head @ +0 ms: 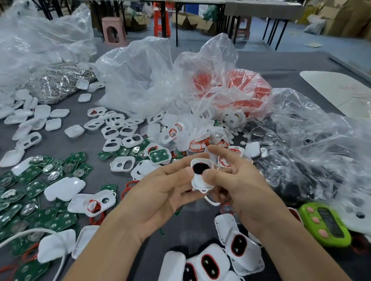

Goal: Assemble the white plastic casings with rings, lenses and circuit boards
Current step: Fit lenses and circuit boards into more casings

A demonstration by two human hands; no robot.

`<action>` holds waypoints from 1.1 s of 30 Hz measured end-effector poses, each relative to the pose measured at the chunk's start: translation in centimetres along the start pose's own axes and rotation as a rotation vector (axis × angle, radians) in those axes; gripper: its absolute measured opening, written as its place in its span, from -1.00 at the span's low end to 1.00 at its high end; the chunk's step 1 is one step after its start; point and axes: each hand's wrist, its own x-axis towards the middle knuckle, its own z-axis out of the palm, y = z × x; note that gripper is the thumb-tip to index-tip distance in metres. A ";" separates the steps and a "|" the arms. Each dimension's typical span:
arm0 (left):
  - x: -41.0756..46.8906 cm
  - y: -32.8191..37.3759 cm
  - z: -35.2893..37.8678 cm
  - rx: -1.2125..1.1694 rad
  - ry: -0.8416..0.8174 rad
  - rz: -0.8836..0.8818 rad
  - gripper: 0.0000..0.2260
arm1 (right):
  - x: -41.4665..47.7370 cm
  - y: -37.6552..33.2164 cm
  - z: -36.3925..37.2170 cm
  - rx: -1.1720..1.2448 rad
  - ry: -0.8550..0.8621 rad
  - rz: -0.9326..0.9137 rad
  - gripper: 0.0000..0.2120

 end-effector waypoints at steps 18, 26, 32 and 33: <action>-0.7 3.6 -3.5 -0.427 0.235 0.143 -0.67 | 8.6 -3.2 4.4 -1.160 0.327 -0.337 -0.65; -0.4 3.3 -3.8 -0.437 0.211 0.129 -0.74 | 7.5 -4.2 3.0 -0.384 0.259 -0.208 -0.78; 0.1 2.3 -3.0 -0.242 0.217 0.069 -0.66 | 3.9 -2.7 2.7 -0.184 0.222 -0.421 -0.68; 0.2 2.1 -2.9 -0.224 0.209 0.064 -0.61 | 3.4 -2.1 2.8 -0.201 0.243 -0.463 -0.68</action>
